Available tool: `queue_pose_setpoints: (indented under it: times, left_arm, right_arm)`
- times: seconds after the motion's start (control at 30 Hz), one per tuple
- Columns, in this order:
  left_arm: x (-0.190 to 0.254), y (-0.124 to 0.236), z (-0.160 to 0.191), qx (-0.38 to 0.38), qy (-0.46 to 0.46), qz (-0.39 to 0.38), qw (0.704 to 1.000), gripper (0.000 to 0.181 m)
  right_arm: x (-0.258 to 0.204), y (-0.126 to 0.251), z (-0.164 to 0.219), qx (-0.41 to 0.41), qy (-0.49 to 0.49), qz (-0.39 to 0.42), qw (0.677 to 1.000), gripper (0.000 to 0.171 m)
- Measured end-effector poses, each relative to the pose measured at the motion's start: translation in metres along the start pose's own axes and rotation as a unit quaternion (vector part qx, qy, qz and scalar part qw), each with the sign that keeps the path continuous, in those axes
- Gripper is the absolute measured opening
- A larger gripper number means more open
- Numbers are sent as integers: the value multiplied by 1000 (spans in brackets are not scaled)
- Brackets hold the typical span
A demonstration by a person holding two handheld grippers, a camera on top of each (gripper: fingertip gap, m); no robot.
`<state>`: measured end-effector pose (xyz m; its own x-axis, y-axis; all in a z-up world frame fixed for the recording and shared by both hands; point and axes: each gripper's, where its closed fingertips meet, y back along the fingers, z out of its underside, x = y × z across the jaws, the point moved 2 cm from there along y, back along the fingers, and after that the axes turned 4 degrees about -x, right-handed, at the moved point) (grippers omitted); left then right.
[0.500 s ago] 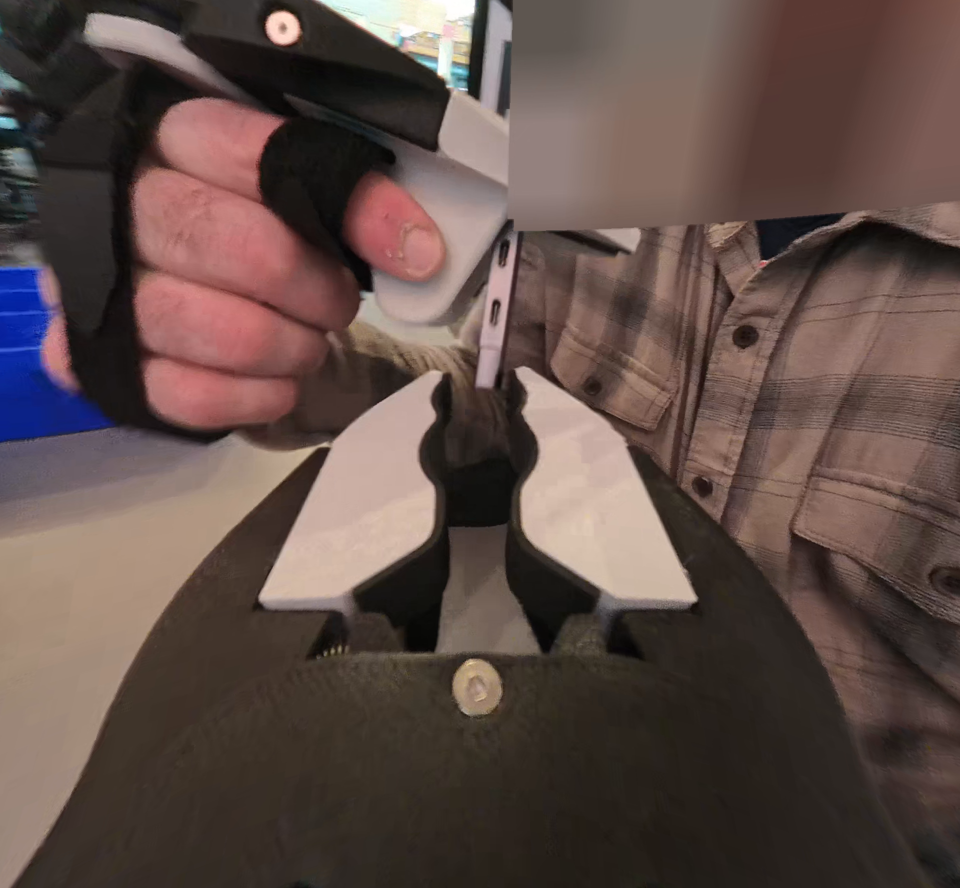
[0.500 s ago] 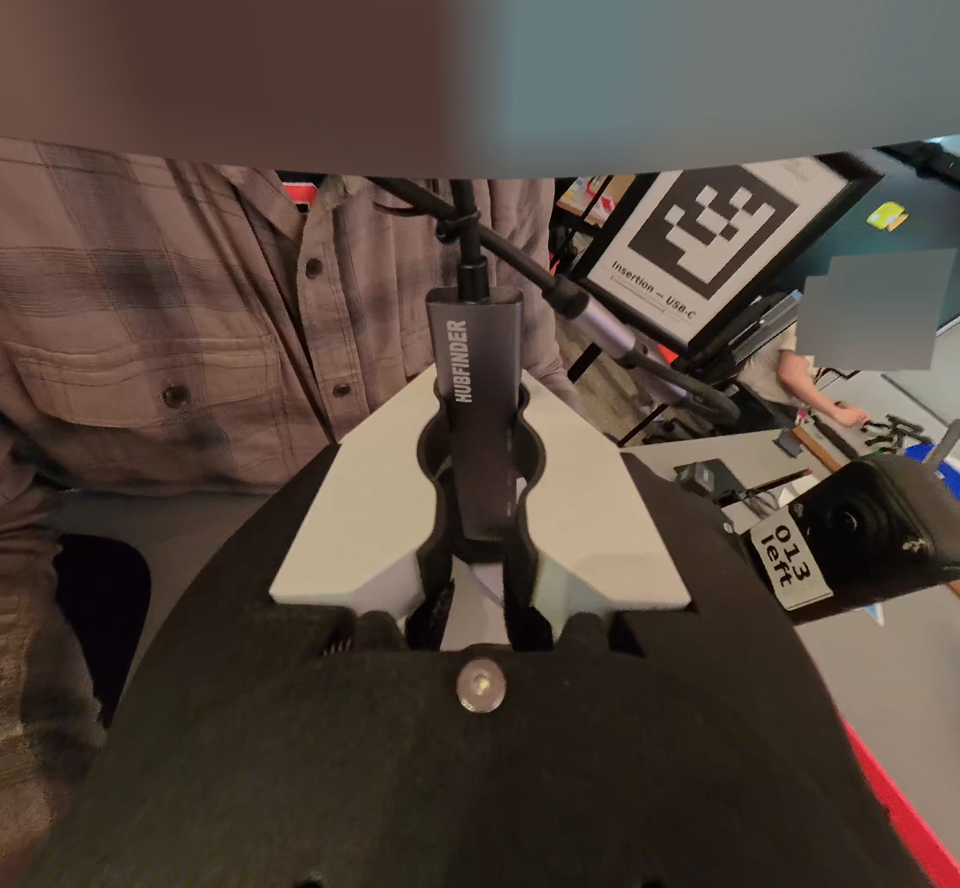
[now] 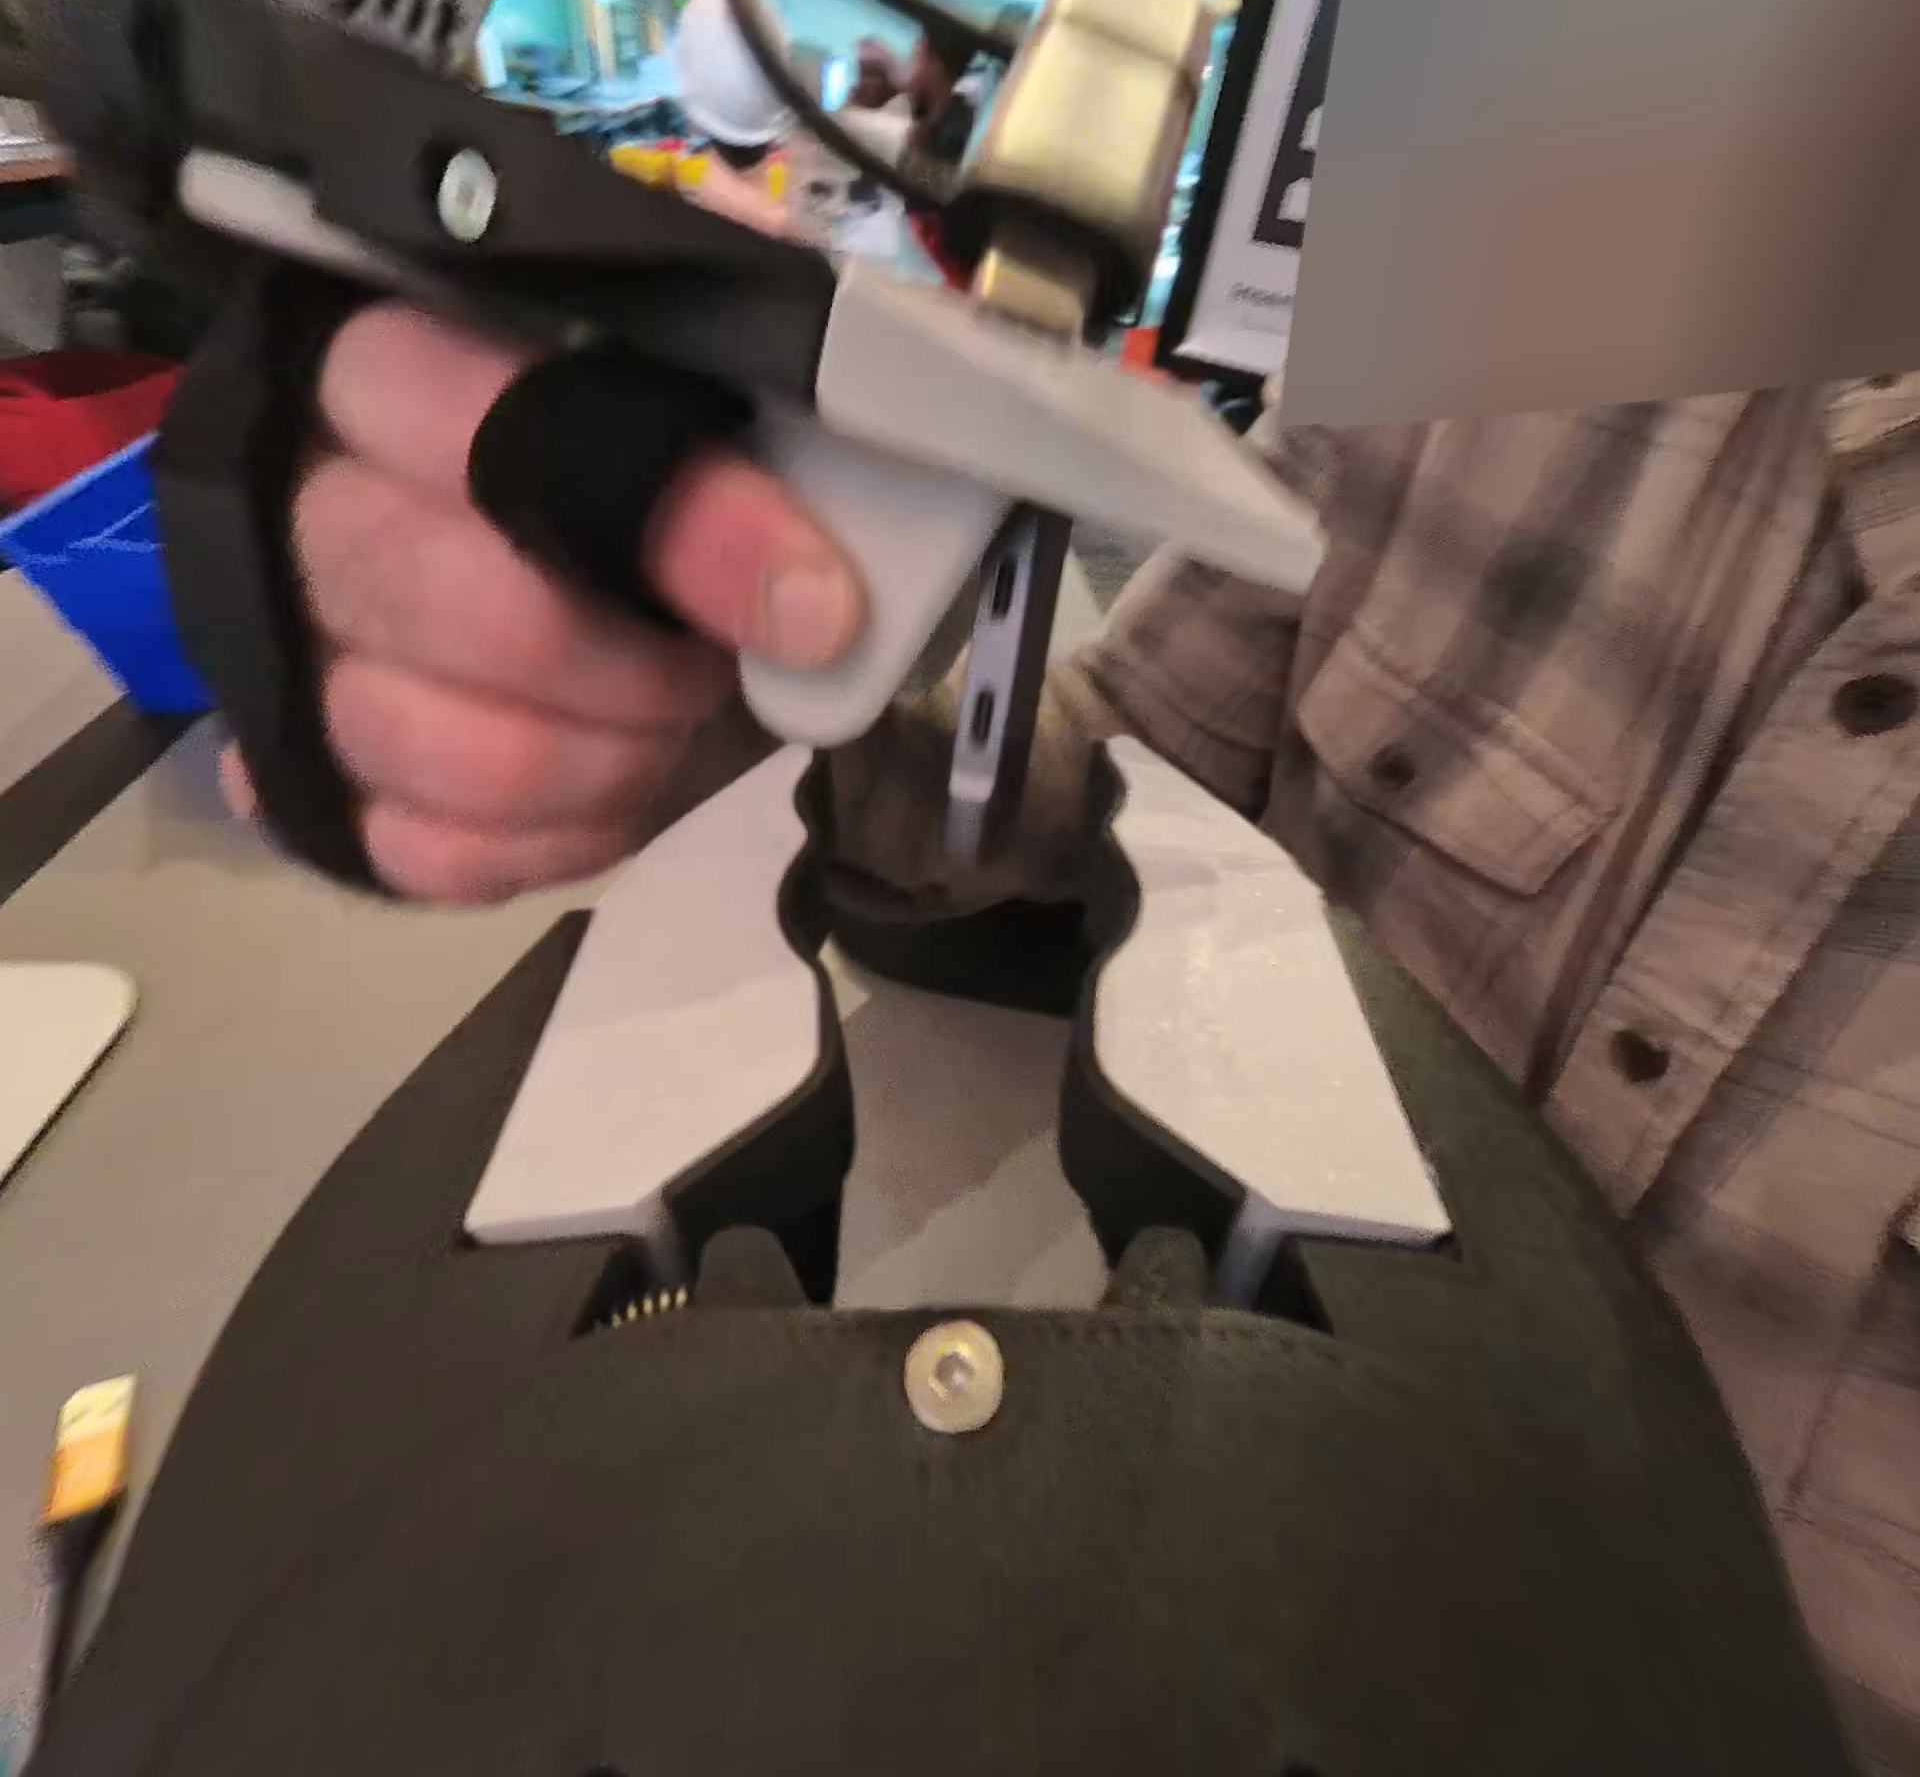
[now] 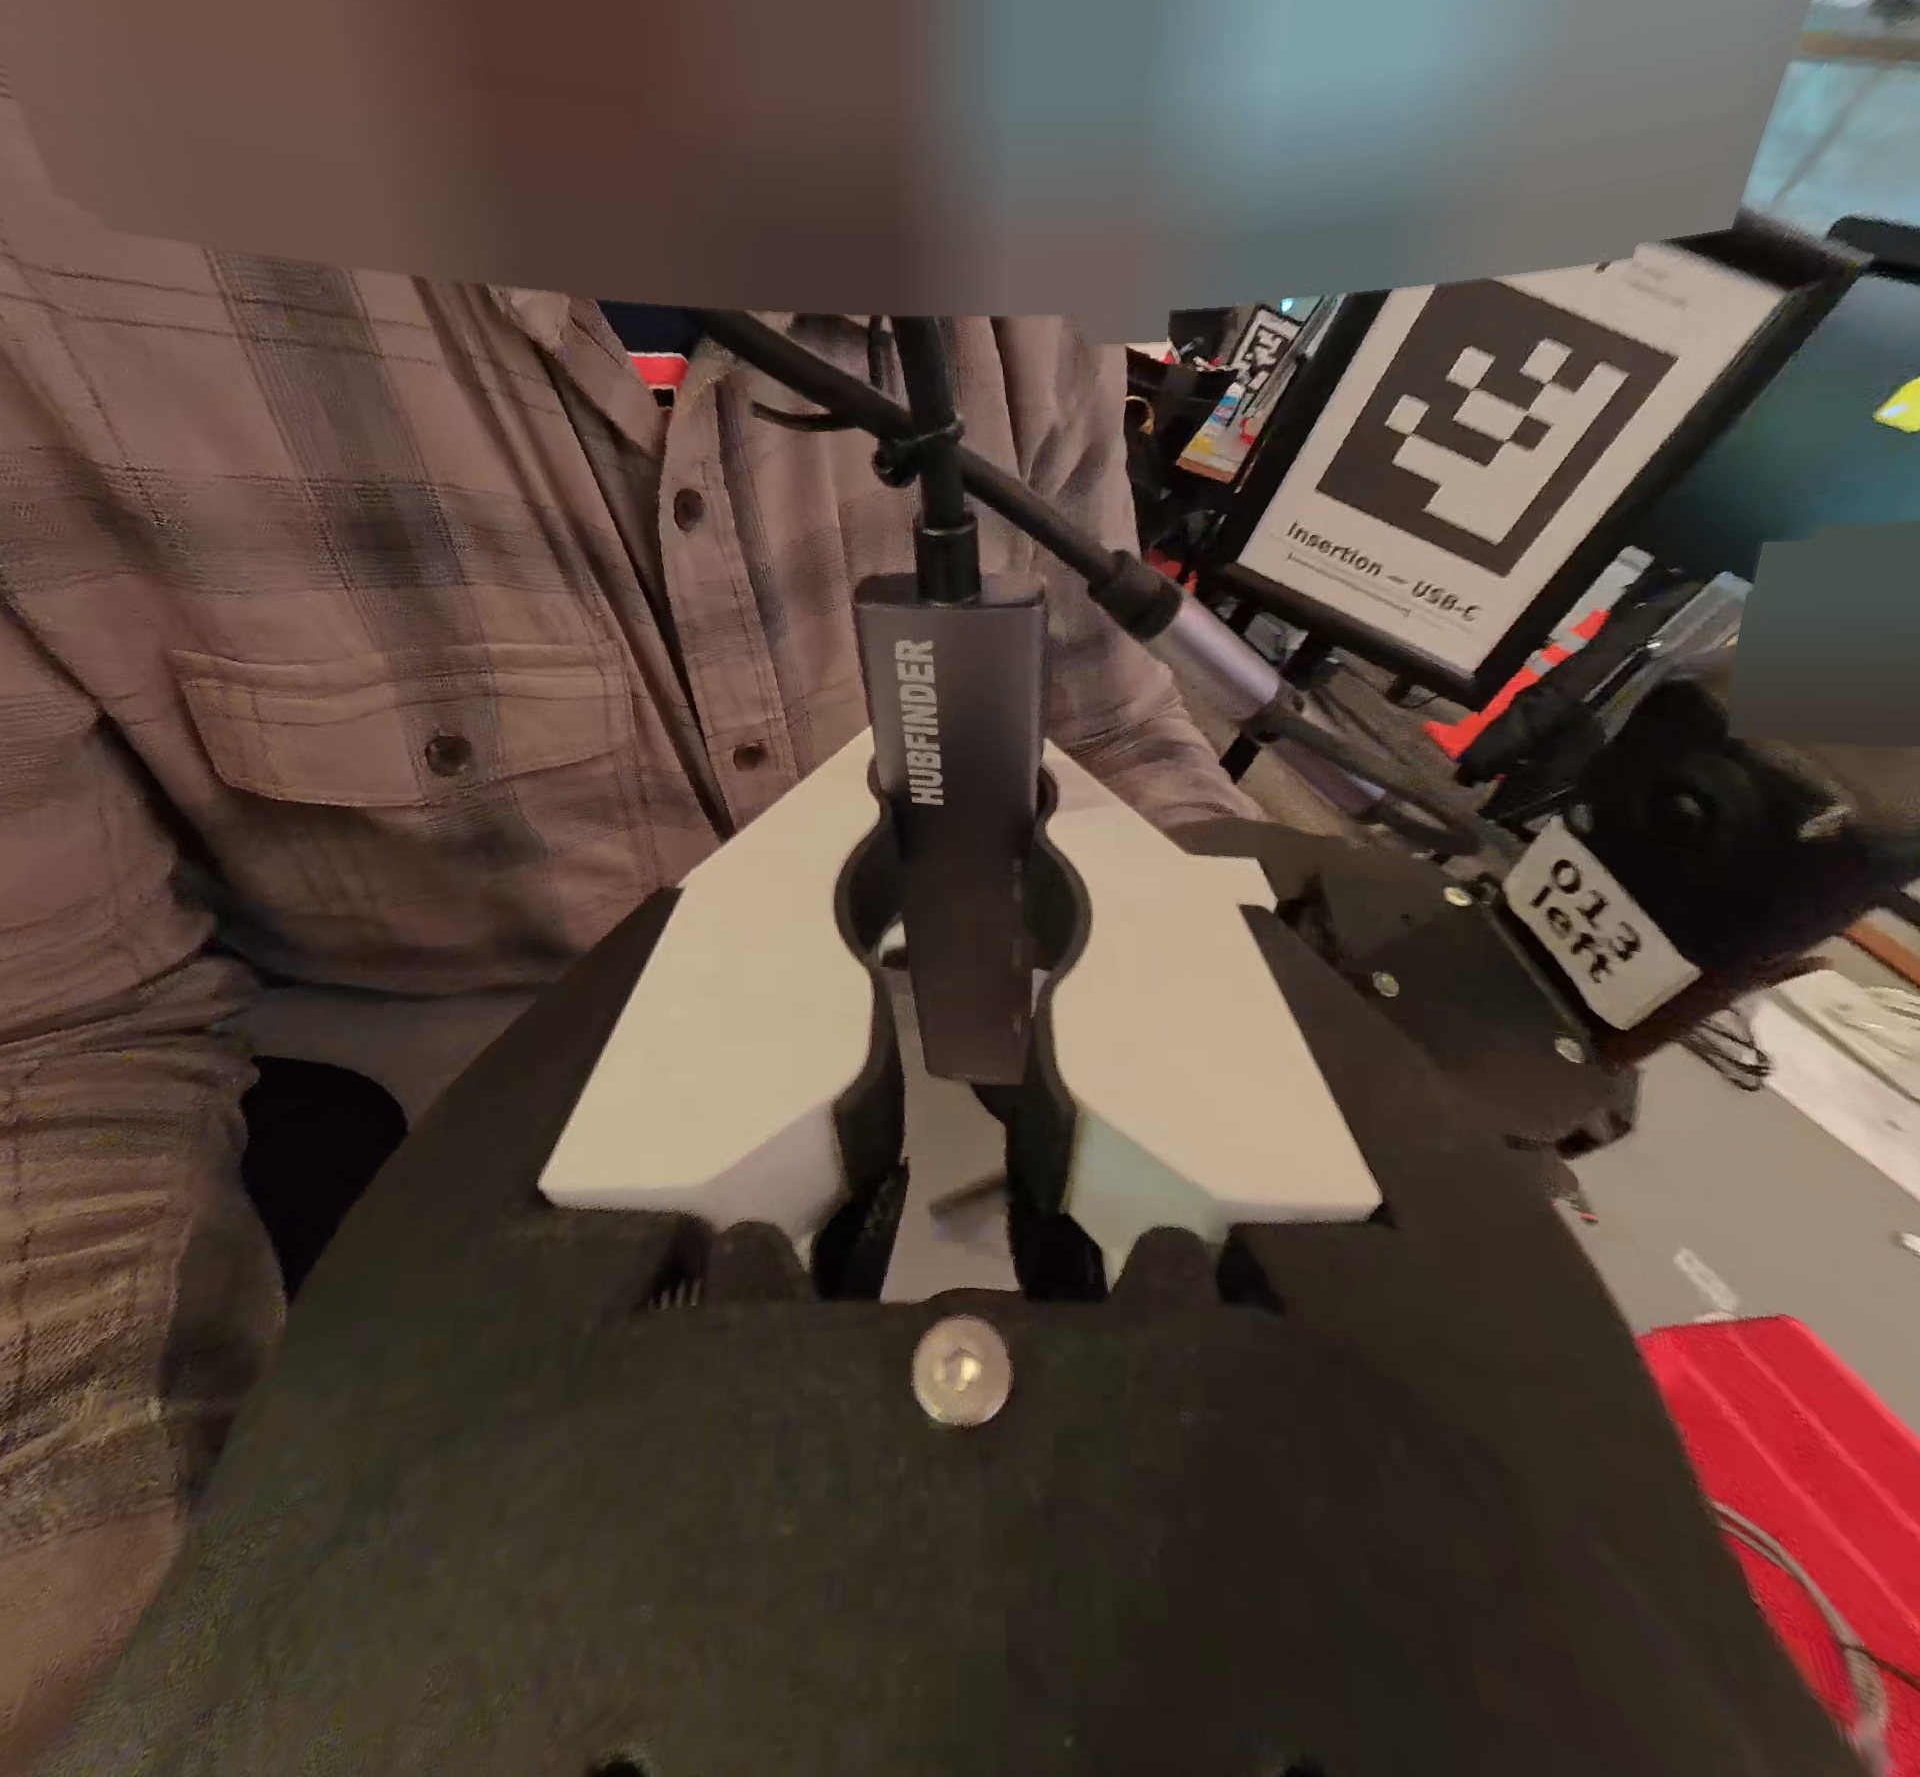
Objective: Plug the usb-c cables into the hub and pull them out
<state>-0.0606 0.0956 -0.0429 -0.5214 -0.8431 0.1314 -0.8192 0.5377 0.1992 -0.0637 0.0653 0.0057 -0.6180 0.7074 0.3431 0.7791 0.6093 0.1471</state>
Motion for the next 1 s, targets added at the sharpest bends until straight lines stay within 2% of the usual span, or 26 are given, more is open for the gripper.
queue_pose_setpoints:
  times: [0.1, 0.23, 0.3, 0.33, 0.37, 0.4, 0.43, 0.5, 0.53, 0.57, 0.67, 0.7, 0.77, 0.87, 0.9, 0.93, 1.0]
  left_arm:
    - [10, -8, 2, -1, 2, 52, 999, 11]
    - [11, -8, 2, 16, -1, 48, 999, 11]
    - [3, -2, 0, 19, -15, 3, 1000, 10]
    - [-4, 3, -3, 19, -21, -34, 999, 9]
    - [-15, 11, -5, 12, -35, -87, 995, 10]
    - [-26, 22, -9, 12, -47, -146, 988, 10]
    - [-39, 36, -14, 10, -58, -211, 976, 10]
    - [-62, 64, -17, -29, -101, -342, 934, 10]
    - [-73, 80, -20, -51, -121, -408, 904, 10]
    - [-83, 95, -22, -74, -142, -467, 870, 10]
    - [-98, 124, -31, -120, -176, -567, 795, 10]
    - [-101, 127, -31, -139, -189, -583, 778, 10]
    - [-107, 131, -32, -171, -215, -614, 740, 10]
    - [-111, 126, -34, -202, -252, -641, 696, 10]
    - [-112, 125, -34, -209, -266, -649, 682, 10]
    - [-114, 123, -34, -215, -272, -651, 675, 10]
    - [-117, 121, -34, -213, -268, -656, 673, 10]
  right_arm:
    - [0, -4, 2, 17, -7, -21, 1000, 16]
    - [0, -3, 2, 27, -16, -30, 999, 16]
    - [16, 3, 1, 37, -31, 18, 999, 15]
    - [29, 9, 3, 35, -44, 60, 997, 22]
    - [40, 15, 5, 30, -54, 102, 993, 41]
    - [53, 24, 9, 21, -59, 157, 986, 52]
    - [67, 35, 12, 11, -64, 216, 974, 59]
    - [88, 56, 9, 25, -70, 297, 952, 61]
    - [99, 66, 8, 32, -74, 341, 937, 52]
    - [107, 71, 10, 29, -74, 370, 926, 54]
    - [130, 78, 21, -13, -77, 455, 887, 45]
    - [134, 77, 21, -6, -76, 466, 882, 48]
    - [146, 91, 18, 25, -78, 535, 841, 37]
    - [152, 106, 17, 95, -94, 592, 795, 33]
    - [153, 106, 18, 106, -96, 597, 790, 30]
    - [152, 104, 15, 125, -91, 592, 791, 22]
    - [151, 107, 14, 157, -98, 592, 784, 21]
